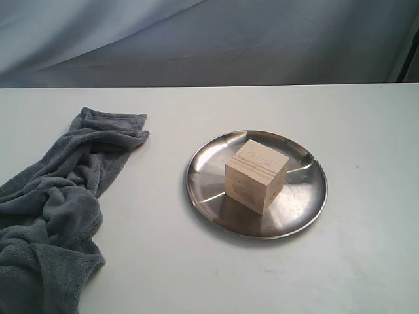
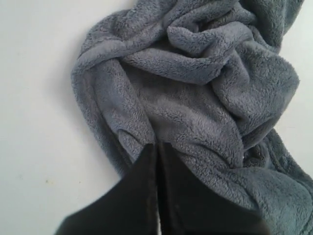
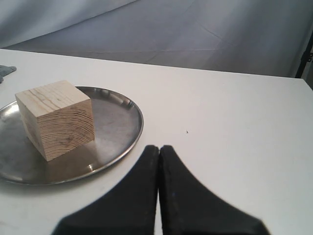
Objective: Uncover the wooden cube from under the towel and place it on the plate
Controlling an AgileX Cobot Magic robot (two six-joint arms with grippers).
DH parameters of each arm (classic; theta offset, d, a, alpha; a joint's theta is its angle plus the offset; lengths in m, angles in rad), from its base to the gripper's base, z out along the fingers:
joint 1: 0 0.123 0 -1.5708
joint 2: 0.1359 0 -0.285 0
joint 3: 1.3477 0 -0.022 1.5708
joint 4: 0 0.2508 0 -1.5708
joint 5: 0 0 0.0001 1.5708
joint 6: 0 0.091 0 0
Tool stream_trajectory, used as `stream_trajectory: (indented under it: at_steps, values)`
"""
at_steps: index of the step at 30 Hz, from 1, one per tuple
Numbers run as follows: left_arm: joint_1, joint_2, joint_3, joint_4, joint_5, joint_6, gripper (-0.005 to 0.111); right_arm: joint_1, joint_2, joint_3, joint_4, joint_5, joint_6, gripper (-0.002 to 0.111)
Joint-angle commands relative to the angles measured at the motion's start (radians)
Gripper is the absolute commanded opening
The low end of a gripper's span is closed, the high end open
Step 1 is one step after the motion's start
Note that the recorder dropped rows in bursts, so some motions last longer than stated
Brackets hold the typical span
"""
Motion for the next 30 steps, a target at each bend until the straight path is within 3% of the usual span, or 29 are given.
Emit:
stream_trajectory:
  at_steps: [1, 4, 7, 13, 15, 18, 26, 30]
  values:
    - [0.036, -0.224, 0.15, -0.023, -0.066, 0.003, 0.0, 0.0, -0.006, 0.003, 0.005, 0.012, 0.004, 0.003]
    - [0.036, -0.376, 0.22, -0.041, -0.084, 0.001, 0.0, 0.0, -0.006, 0.003, 0.005, 0.012, 0.004, 0.003]
    - [0.036, -0.644, 0.279, -0.052, -0.067, 0.001, 0.0, 0.0, -0.006, 0.003, 0.005, 0.012, 0.004, 0.003]
    - [0.036, -1.166, 0.282, -0.03, -0.107, 0.001, 0.0, 0.0, -0.006, 0.003, 0.005, 0.012, 0.004, 0.003]
    - [0.036, -1.251, 0.282, -0.013, -0.131, 0.001, 0.0, 0.0, -0.006, 0.003, 0.005, 0.012, 0.004, 0.003]
    - [0.036, -1.277, 0.272, 0.013, -0.144, -0.003, 0.0, 0.0, -0.006, 0.003, 0.005, 0.012, 0.004, 0.003]
    - [0.036, -1.277, 0.441, 0.022, -0.442, -0.003, 0.0, 0.0, -0.006, 0.003, 0.005, 0.012, 0.004, 0.003]
    - [0.036, -1.277, 0.519, 0.022, -0.517, -0.003, 0.0, 0.0, -0.006, 0.003, 0.005, 0.012, 0.004, 0.003]
